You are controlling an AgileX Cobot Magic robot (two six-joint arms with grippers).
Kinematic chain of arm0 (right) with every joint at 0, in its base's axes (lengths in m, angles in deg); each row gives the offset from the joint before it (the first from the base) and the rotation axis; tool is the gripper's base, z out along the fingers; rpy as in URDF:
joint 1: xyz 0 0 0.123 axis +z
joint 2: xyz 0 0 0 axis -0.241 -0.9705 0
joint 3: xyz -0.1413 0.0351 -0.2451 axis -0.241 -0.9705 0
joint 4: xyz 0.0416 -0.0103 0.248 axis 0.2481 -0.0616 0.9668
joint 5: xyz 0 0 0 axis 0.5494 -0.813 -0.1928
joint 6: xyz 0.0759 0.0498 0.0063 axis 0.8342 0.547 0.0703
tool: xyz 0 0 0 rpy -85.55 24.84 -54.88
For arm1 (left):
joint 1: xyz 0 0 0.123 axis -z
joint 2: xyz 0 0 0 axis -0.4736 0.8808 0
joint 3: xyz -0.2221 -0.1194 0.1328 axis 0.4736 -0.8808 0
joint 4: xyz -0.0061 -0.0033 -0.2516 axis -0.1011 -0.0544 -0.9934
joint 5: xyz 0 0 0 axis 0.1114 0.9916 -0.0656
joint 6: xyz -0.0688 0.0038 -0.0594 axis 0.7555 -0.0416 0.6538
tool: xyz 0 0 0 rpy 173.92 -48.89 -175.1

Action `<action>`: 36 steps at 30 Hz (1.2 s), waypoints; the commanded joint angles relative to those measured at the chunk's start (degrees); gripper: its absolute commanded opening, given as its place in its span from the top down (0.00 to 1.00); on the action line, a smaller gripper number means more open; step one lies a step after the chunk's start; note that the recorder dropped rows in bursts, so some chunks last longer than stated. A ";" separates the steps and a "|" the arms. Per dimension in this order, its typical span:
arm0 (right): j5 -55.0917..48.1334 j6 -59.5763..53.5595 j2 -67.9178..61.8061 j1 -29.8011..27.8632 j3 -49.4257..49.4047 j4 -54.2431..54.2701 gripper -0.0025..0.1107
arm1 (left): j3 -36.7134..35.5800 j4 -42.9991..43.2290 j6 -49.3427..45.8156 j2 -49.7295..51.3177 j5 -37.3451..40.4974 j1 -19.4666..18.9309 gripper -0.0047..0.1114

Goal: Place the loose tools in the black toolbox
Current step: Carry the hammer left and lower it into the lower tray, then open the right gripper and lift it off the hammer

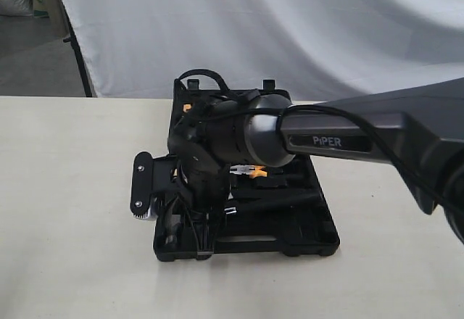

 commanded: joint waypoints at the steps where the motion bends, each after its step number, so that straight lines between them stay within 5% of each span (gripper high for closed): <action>1: -0.64 0.39 0.73 -0.07 -0.09 0.45 0.38 | 0.15 0.25 0.27 -0.18 -0.41 -1.45 0.95; 8: -0.54 3.93 7.70 -0.19 -0.09 0.45 0.41 | 0.15 0.25 0.27 -0.18 -0.41 -1.45 0.95; 14: 0.33 6.41 6.08 -2.36 -2.93 0.80 0.98 | 0.15 0.25 0.27 -0.18 -0.41 -1.45 0.95; 24: -4.00 10.65 -1.19 -4.84 -7.12 1.55 0.98 | 0.15 0.25 0.27 -0.18 -0.41 -1.45 0.95; 36: -2.66 15.58 7.95 -4.71 -2.18 3.00 0.98 | 0.15 0.25 0.27 -0.18 -0.41 -1.45 0.95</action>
